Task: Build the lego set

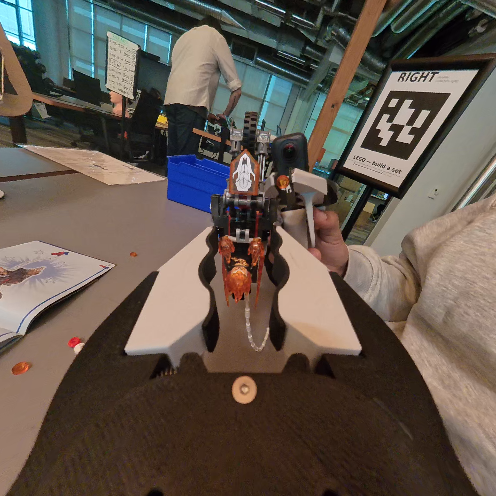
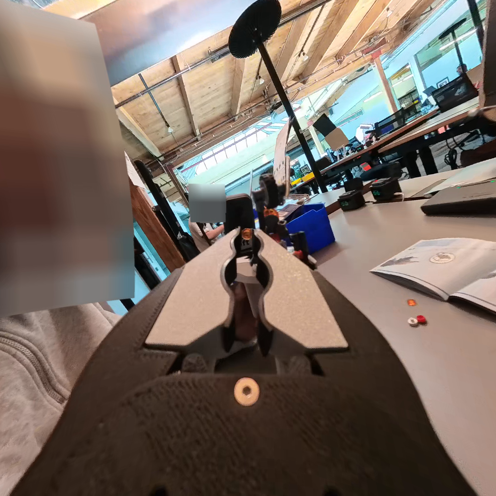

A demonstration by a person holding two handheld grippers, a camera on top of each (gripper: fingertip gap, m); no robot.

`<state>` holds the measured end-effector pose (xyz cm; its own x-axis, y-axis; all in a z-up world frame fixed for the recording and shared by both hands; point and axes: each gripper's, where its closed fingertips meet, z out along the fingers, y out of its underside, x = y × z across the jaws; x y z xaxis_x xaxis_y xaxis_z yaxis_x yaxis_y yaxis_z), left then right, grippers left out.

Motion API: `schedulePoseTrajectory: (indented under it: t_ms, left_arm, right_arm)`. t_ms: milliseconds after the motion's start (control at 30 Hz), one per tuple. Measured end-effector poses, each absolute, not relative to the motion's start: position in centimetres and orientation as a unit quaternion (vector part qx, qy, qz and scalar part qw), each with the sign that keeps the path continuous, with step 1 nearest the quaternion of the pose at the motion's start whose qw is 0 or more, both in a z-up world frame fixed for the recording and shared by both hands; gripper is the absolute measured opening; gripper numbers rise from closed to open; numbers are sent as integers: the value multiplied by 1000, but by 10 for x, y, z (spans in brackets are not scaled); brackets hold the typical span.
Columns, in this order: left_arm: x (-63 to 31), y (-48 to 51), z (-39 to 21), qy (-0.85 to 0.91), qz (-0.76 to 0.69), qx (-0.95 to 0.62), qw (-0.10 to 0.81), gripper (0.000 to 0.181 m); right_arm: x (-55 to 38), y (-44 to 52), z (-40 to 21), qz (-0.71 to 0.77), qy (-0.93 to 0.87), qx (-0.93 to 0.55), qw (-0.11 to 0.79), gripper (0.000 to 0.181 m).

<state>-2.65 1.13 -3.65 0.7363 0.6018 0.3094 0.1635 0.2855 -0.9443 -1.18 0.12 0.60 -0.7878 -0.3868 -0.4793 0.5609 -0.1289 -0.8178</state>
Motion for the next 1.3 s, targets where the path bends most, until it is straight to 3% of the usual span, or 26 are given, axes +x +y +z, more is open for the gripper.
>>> schedulePoseTrajectory:
  t_ms: [1300]
  left_arm:
    - [-24,13,-29,-329,118,-549,760,36]
  right_arm:
    - [-13,-2,3,-752,600,39,270,9]
